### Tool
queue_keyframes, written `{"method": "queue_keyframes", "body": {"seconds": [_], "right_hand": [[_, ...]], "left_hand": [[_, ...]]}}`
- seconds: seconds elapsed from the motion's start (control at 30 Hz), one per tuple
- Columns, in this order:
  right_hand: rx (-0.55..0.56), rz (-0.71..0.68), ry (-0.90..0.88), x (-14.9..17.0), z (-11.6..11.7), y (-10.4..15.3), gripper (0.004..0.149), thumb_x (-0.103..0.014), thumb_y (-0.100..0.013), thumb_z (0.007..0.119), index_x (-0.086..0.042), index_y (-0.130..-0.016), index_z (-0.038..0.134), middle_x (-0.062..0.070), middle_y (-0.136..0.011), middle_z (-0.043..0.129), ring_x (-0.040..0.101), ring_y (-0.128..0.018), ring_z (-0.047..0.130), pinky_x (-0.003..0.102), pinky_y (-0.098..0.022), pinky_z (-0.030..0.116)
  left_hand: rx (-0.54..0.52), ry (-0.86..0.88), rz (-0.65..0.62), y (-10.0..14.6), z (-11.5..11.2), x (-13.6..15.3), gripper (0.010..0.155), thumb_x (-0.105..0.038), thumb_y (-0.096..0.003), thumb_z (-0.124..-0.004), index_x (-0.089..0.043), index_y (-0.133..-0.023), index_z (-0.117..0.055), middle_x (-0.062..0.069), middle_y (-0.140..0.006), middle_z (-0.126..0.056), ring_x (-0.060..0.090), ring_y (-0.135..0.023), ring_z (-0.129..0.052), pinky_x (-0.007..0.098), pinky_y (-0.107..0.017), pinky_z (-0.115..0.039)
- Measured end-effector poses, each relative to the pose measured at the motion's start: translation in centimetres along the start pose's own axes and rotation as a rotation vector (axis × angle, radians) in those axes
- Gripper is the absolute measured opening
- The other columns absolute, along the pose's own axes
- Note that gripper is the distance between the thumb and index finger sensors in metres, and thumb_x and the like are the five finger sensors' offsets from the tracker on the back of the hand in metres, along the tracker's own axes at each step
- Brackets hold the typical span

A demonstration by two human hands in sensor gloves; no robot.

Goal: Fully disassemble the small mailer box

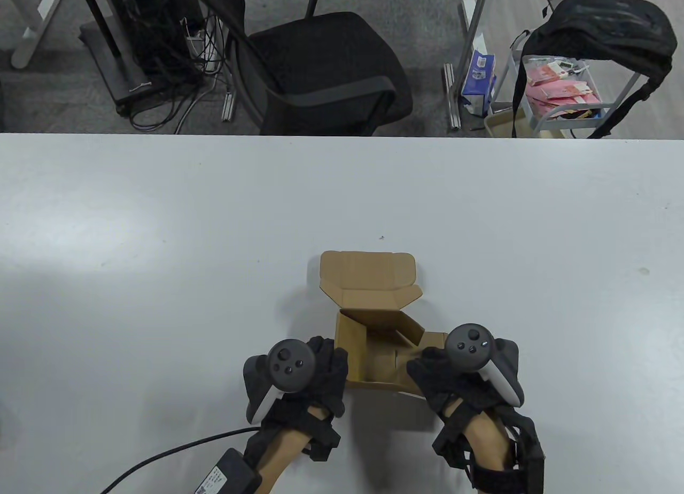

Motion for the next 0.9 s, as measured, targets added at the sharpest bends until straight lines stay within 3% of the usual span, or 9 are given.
{"method": "queue_keyframes", "body": {"seconds": [0.23,0.3,0.33,0.4,0.43,0.5,0.6,0.67,0.9], "right_hand": [[0.000,-0.003,-0.005,0.1,0.1,0.1,0.064,-0.057,-0.038,0.062,-0.015,-0.082,0.081,0.003,-0.100,0.063,0.031,-0.095,0.050,0.053,-0.060,0.056],[-0.003,0.000,-0.010,0.2,0.1,0.1,0.064,-0.057,-0.038,0.062,-0.015,-0.082,0.081,0.002,-0.100,0.062,0.030,-0.095,0.050,0.053,-0.061,0.056],[-0.004,0.002,-0.017,0.2,0.0,0.1,0.063,-0.057,-0.038,0.062,-0.015,-0.082,0.081,0.002,-0.100,0.062,0.030,-0.095,0.049,0.052,-0.061,0.056],[-0.006,0.005,-0.022,0.2,0.0,0.0,0.063,-0.057,-0.038,0.062,-0.015,-0.082,0.082,0.002,-0.100,0.063,0.030,-0.095,0.049,0.053,-0.060,0.056],[-0.006,0.007,-0.025,0.3,0.0,0.0,0.063,-0.057,-0.038,0.062,-0.015,-0.082,0.082,0.002,-0.099,0.063,0.030,-0.095,0.050,0.053,-0.060,0.056],[-0.010,0.009,-0.037,0.4,0.0,0.0,0.063,-0.056,-0.038,0.062,-0.015,-0.082,0.082,0.002,-0.099,0.063,0.029,-0.095,0.049,0.052,-0.060,0.055],[-0.023,0.012,-0.041,0.6,0.1,-0.1,0.063,-0.057,-0.038,0.062,-0.016,-0.082,0.081,0.000,-0.100,0.061,0.028,-0.095,0.047,0.051,-0.061,0.053],[-0.030,0.012,-0.043,0.7,0.1,-0.1,0.062,-0.057,-0.038,0.061,-0.017,-0.083,0.080,-0.001,-0.100,0.059,0.027,-0.095,0.046,0.050,-0.061,0.052],[-0.040,0.015,-0.026,0.8,0.1,-0.1,0.061,-0.056,-0.039,0.060,-0.018,-0.083,0.079,-0.002,-0.100,0.058,0.026,-0.095,0.045,0.049,-0.061,0.052]], "left_hand": [[-0.026,0.053,-0.013,0.1,0.8,0.8,0.077,-0.060,-0.0475,-0.054,-0.005,-0.097,-0.073,0.024,-0.103,-0.066,0.050,-0.093,-0.067,0.067,-0.067,-0.053],[-0.157,0.030,-0.113,0.8,2.0,-0.2,0.080,-0.062,-0.0460,-0.057,-0.006,-0.103,-0.061,0.024,-0.108,-0.052,0.052,-0.097,-0.056,0.069,-0.069,-0.044],[-0.241,-0.026,-0.222,1.2,2.7,-1.3,0.078,-0.063,-0.0455,-0.058,-0.009,-0.103,-0.064,0.020,-0.110,-0.054,0.052,-0.097,-0.056,0.070,-0.069,-0.044],[-0.255,-0.163,-0.468,1.5,3.4,-3.9,0.074,-0.065,-0.0458,-0.058,-0.018,-0.102,-0.070,0.012,-0.113,-0.057,0.048,-0.102,-0.053,0.068,-0.071,-0.041],[-0.190,-0.259,-0.573,1.6,3.4,-5.8,0.072,-0.066,-0.0462,-0.057,-0.022,-0.101,-0.073,0.006,-0.114,-0.059,0.046,-0.104,-0.050,0.067,-0.073,-0.040],[-0.052,-0.375,-0.645,1.4,2.9,-8.7,0.068,-0.066,-0.0464,-0.056,-0.027,-0.096,-0.080,-0.002,-0.114,-0.067,0.040,-0.108,-0.053,0.066,-0.076,-0.041],[0.220,-0.511,-0.610,-0.2,0.8,-11.8,0.068,-0.065,-0.0456,-0.057,-0.025,-0.090,-0.088,-0.005,-0.112,-0.072,0.037,-0.112,-0.049,0.065,-0.079,-0.035],[0.331,-0.576,-0.565,-1.4,-0.8,-12.6,0.070,-0.065,-0.0441,-0.056,-0.023,-0.086,-0.092,-0.005,-0.109,-0.076,0.036,-0.112,-0.050,0.065,-0.080,-0.034],[0.514,-0.614,-0.468,-3.8,-5.8,-11.0,0.077,-0.065,-0.0432,-0.049,-0.017,-0.082,-0.095,-0.003,-0.109,-0.076,0.036,-0.114,-0.042,0.064,-0.080,-0.029]]}}
Point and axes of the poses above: the tracker on the back of each hand, its own x axis roughly to the little-finger side, its own y axis roughly from the fingertips to the wrist, z = x × y, the point moved 1 cm from there along -y, roughly from the wrist to the fingertips
